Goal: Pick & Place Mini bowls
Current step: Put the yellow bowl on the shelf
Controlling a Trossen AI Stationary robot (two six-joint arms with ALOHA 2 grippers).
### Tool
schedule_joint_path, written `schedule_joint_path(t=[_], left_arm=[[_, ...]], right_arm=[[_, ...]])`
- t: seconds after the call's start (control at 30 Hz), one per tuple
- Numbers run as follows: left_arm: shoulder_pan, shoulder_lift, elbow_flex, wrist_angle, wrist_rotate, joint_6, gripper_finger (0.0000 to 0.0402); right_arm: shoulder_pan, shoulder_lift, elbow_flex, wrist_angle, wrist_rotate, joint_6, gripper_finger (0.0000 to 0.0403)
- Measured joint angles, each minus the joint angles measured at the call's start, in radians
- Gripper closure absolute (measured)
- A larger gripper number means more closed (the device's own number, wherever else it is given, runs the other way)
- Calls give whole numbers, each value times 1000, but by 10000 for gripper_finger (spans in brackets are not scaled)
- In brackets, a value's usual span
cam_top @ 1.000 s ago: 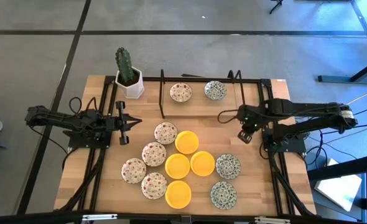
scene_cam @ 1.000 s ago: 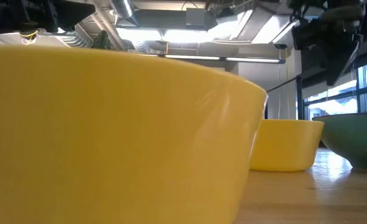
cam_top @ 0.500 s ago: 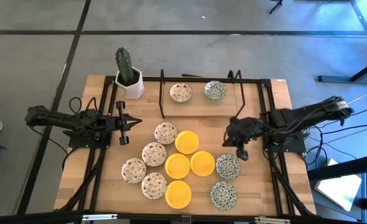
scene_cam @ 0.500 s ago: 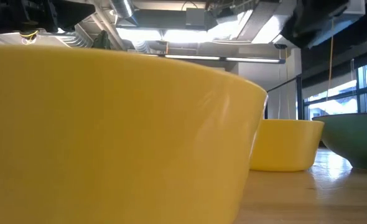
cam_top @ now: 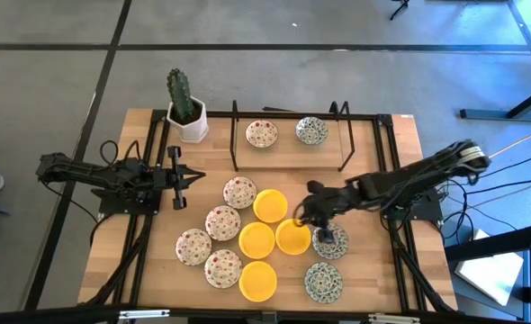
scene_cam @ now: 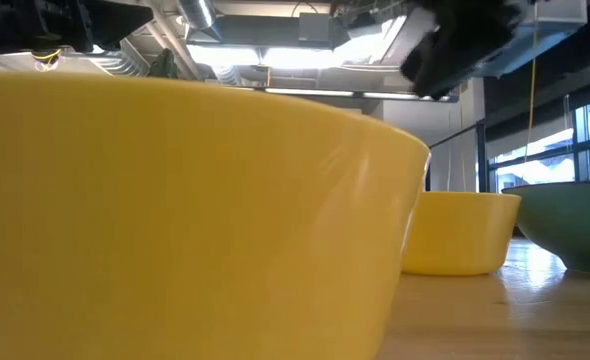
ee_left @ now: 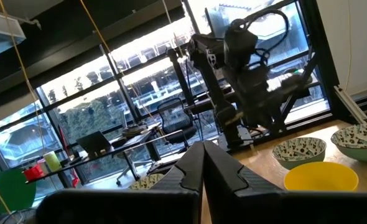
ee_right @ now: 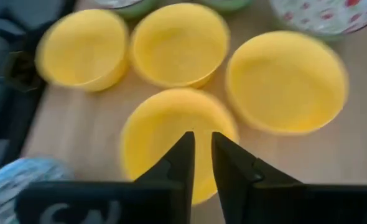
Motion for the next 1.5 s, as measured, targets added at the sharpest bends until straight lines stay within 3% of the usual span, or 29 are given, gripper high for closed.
schedule_joint_path(t=[0.17,0.37,0.57,0.83,1.07,1.5], left_arm=[[0,0,0,0,0,0,396],[0,0,0,0,0,0,396],[0,0,0,-9,0,0,399],[0,0,0,-20,0,0,399],[0,0,0,-20,0,0,397],[0,0,0,-21,0,0,398]], right_arm=[[-11,148,168,-21,112,-97,303],[-25,288,392,-145,127,-165,260],[-24,414,553,-361,84,-156,245],[34,513,575,-461,-127,-57,244],[109,550,576,-464,-124,11,244],[164,554,566,-441,58,66,244]])
